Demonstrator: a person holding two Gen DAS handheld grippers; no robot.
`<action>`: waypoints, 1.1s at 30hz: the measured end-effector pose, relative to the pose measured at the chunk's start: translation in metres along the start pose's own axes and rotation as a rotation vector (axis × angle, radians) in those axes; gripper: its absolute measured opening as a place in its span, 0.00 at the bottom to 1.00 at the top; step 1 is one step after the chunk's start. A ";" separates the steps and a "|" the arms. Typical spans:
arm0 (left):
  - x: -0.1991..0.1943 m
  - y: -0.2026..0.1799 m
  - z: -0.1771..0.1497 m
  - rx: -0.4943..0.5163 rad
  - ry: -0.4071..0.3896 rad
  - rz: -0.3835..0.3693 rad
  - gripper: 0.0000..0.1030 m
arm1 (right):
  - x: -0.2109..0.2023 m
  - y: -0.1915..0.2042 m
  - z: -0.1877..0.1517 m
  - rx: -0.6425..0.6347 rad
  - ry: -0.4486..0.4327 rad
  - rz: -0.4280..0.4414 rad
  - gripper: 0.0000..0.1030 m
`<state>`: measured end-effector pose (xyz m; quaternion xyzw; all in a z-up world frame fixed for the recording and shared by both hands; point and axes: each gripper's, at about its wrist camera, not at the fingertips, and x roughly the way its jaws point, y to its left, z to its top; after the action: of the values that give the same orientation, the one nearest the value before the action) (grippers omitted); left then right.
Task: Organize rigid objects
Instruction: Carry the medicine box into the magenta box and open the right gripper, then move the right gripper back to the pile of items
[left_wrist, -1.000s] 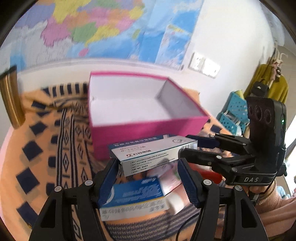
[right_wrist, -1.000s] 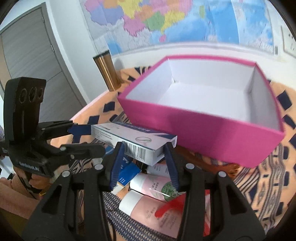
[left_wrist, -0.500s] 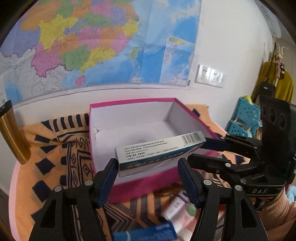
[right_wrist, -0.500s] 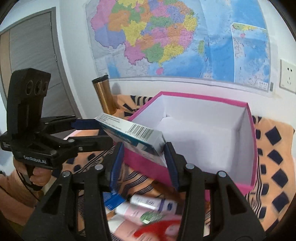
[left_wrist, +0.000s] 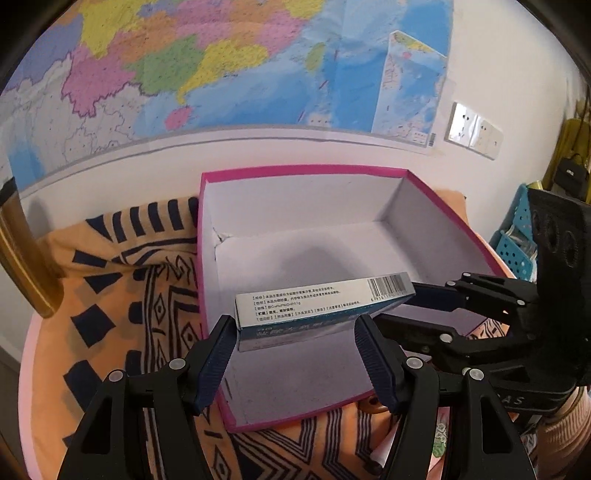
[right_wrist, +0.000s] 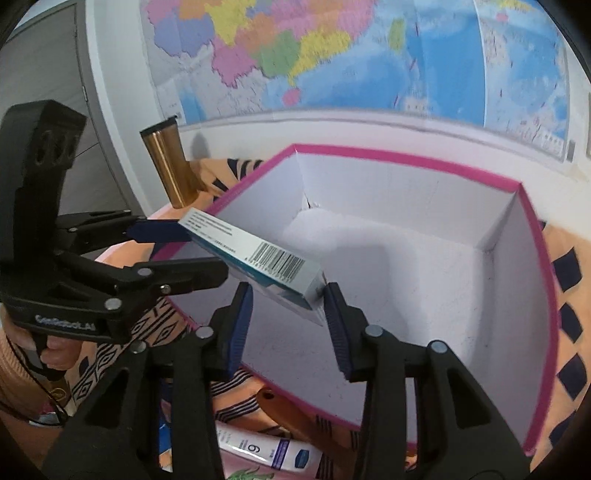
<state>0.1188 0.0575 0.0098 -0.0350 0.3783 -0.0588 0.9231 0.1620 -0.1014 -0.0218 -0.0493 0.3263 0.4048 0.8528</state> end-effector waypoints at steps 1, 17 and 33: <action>-0.001 0.001 0.000 -0.010 -0.003 0.006 0.65 | 0.003 -0.002 0.000 0.012 0.012 0.001 0.42; -0.058 0.016 -0.039 -0.031 -0.097 -0.030 0.72 | -0.049 0.003 -0.016 0.050 -0.044 0.055 0.48; -0.046 0.036 -0.129 -0.162 0.087 -0.102 0.72 | -0.058 0.060 -0.081 0.007 0.060 0.189 0.52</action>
<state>-0.0013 0.0965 -0.0534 -0.1261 0.4193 -0.0766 0.8958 0.0497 -0.1279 -0.0396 -0.0275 0.3565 0.4807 0.8007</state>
